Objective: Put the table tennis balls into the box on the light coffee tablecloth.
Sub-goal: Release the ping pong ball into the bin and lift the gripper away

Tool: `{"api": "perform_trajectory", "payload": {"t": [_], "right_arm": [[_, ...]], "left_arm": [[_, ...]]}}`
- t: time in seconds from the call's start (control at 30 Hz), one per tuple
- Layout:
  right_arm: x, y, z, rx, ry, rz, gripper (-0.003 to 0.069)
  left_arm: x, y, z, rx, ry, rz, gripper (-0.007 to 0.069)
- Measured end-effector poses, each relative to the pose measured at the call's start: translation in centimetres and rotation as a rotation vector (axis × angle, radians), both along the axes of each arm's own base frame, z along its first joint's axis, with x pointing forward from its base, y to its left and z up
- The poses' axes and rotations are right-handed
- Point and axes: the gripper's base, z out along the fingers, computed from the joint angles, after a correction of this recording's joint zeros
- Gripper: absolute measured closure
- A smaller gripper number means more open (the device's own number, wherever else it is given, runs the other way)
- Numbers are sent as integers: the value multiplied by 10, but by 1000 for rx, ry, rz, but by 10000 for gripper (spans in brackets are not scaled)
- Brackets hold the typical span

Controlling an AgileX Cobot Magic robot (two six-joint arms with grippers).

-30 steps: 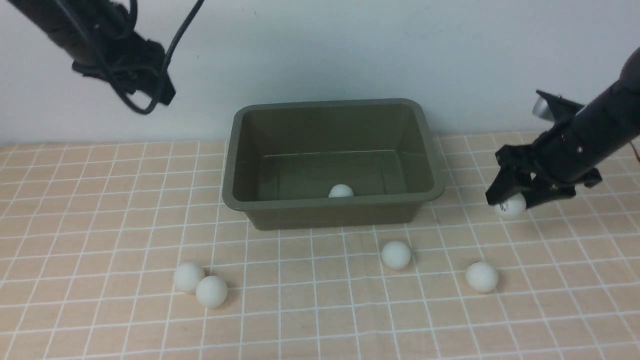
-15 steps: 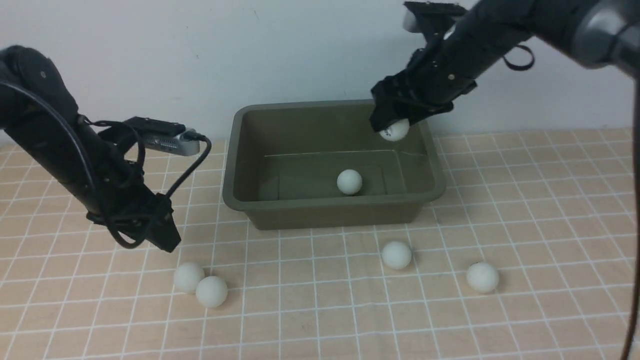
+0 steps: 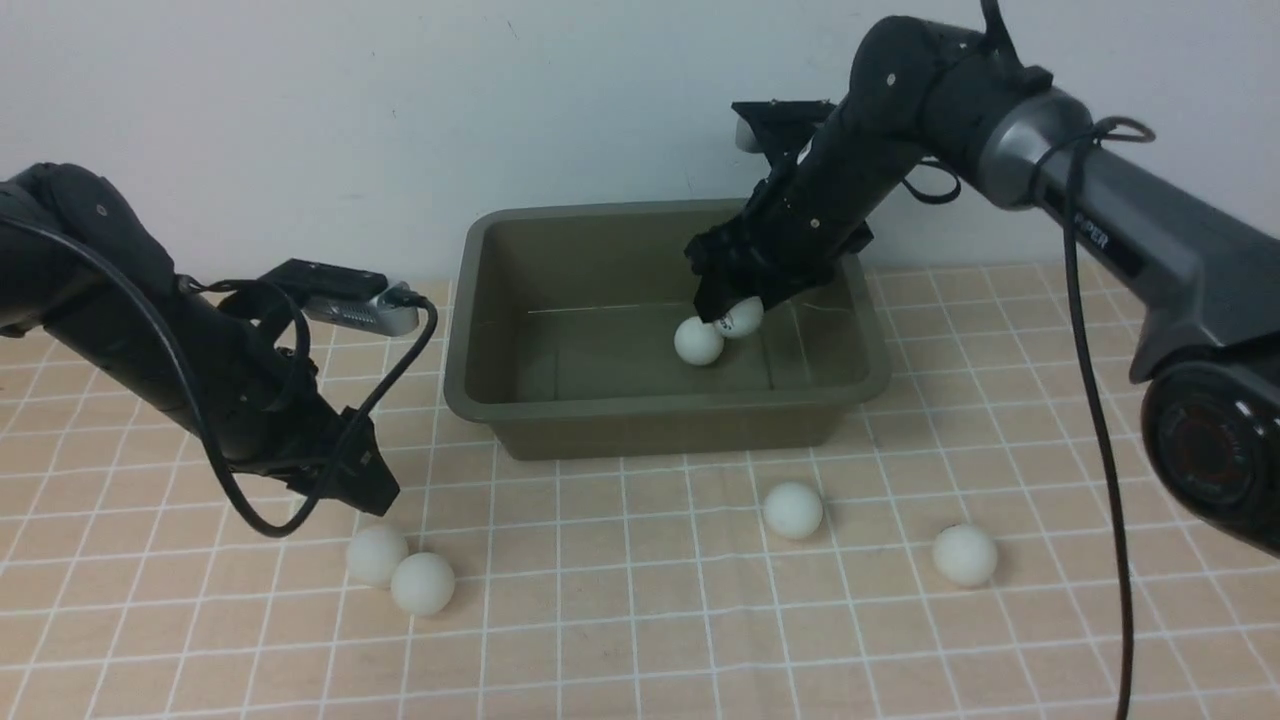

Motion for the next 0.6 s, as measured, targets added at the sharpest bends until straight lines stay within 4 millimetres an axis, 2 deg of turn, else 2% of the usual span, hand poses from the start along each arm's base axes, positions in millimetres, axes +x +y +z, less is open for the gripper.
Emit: {"api": "perform_trajectory", "payload": {"t": [0.23,0.6], "right_arm": [[1,1,1,2,-10,2,298],[1,2,2,8,-24,23,298]], "left_arm": [[5,0,-24,-5,70,2,228],[6,2,-38,13,117,9,228]]}}
